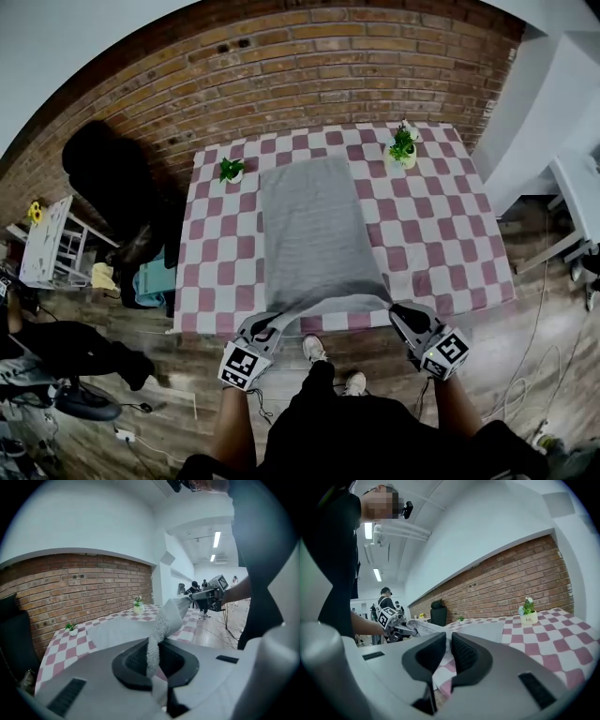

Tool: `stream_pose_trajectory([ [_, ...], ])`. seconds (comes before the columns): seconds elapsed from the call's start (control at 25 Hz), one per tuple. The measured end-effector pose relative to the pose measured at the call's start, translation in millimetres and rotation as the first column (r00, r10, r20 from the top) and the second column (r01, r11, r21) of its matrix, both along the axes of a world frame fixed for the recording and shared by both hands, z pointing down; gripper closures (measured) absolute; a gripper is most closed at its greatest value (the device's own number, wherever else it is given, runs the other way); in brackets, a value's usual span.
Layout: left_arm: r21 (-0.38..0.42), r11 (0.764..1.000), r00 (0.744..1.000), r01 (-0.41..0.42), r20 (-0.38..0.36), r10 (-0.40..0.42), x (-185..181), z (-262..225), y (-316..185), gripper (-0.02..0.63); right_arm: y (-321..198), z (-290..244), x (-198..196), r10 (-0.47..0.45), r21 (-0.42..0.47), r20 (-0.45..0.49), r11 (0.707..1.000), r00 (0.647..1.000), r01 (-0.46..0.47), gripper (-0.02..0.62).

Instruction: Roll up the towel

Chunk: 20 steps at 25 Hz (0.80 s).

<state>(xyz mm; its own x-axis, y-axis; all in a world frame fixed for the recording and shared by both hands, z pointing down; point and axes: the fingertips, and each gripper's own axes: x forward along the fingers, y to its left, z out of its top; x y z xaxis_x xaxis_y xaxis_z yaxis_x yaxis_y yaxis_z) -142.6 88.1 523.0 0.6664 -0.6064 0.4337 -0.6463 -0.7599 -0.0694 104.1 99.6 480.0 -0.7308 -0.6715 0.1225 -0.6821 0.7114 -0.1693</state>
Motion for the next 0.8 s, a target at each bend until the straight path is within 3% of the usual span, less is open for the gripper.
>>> stream_pose_trajectory([
  [0.32, -0.052, 0.999, 1.0, -0.004, 0.015, 0.005, 17.3, 13.0, 90.7, 0.594, 77.2, 10.5, 13.4, -0.044, -0.046, 0.037, 0.998, 0.998, 0.045, 0.558],
  [0.44, -0.066, 0.998, 1.0, 0.012, 0.012, -0.011, 18.6, 16.2, 117.5, 0.594, 102.8, 15.6, 15.3, -0.08, -0.067, 0.011, 0.994, 0.997, 0.081, 0.558],
  [0.8, -0.027, 0.996, 0.995, 0.085, -0.049, -0.087, 7.6, 3.1, 113.7, 0.594, 89.5, 6.8, 11.2, -0.061, -0.006, 0.026, 0.998, 0.998, 0.061, 0.557],
])
